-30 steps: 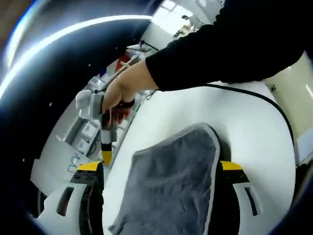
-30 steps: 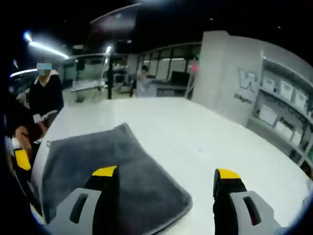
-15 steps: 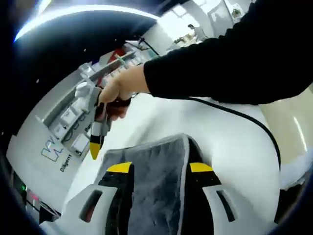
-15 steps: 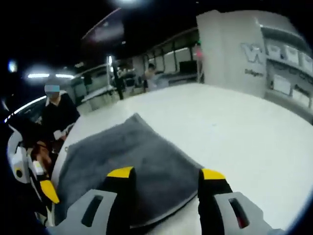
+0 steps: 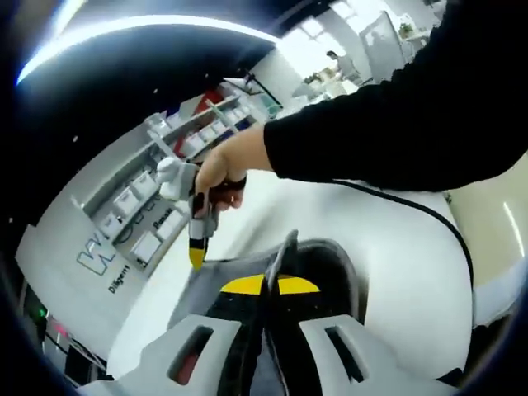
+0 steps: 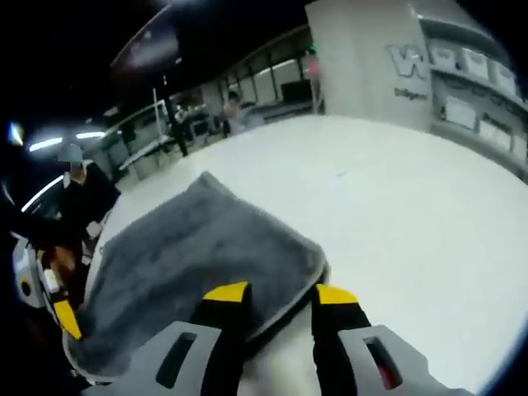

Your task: Open the folded towel by lifting each exposed corner and separating the folded layers until the towel lies flat within the target outline without major curled edges

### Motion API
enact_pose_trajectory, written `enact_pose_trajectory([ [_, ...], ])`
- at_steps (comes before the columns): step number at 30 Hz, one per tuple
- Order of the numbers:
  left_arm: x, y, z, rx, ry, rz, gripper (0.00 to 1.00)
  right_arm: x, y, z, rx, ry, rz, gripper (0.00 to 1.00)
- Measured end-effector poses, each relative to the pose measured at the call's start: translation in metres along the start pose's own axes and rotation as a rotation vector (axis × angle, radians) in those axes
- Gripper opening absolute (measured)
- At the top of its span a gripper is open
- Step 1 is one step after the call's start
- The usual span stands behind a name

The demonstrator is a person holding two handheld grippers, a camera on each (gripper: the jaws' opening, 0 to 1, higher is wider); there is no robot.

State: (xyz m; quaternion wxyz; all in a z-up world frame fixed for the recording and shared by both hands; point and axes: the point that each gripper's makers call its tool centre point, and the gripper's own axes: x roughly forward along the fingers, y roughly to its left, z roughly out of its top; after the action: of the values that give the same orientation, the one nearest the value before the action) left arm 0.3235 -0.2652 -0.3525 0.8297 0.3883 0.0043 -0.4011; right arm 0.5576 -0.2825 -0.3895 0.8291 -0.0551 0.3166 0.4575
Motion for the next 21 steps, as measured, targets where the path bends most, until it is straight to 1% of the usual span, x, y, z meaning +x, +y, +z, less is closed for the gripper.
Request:
enact_pose_trajectory([
  [3, 0.0, -0.003, 0.001, -0.002, -0.003, -0.013, 0.02, 0.007, -0.008, 0.0, 0.004, 0.003, -0.021, 0.26],
  [6, 0.001, -0.008, -0.001, -0.005, 0.004, -0.035, 0.02, 0.013, -0.014, -0.001, -0.002, 0.01, -0.047, 0.23],
  [8, 0.001, -0.011, -0.003, -0.006, 0.012, -0.047, 0.02, 0.014, -0.024, 0.001, 0.004, 0.01, -0.089, 0.16],
  [10, 0.004, -0.019, -0.007, -0.007, 0.028, -0.08, 0.02, 0.012, -0.022, 0.005, 0.016, -0.012, -0.1, 0.06],
  [12, 0.006, -0.024, -0.015, -0.002, 0.057, -0.103, 0.03, 0.01, -0.025, 0.012, 0.036, -0.031, -0.102, 0.06],
  [13, 0.009, -0.028, -0.017, 0.002, 0.062, -0.111, 0.05, 0.009, -0.022, 0.012, 0.031, -0.038, -0.102, 0.06],
  [15, 0.012, -0.034, -0.02, 0.004, 0.063, -0.126, 0.18, 0.01, -0.022, 0.012, 0.022, -0.036, -0.101, 0.07],
  [16, 0.013, -0.036, -0.019, 0.008, 0.057, -0.131, 0.22, 0.011, -0.022, 0.012, 0.012, -0.031, -0.101, 0.07],
  [19, 0.016, -0.039, -0.021, 0.027, 0.06, -0.136, 0.18, 0.016, -0.019, 0.009, 0.001, -0.02, -0.092, 0.1],
  [21, 0.019, -0.041, -0.022, 0.041, 0.065, -0.137, 0.17, 0.019, -0.018, 0.005, -0.007, -0.007, -0.091, 0.11],
])
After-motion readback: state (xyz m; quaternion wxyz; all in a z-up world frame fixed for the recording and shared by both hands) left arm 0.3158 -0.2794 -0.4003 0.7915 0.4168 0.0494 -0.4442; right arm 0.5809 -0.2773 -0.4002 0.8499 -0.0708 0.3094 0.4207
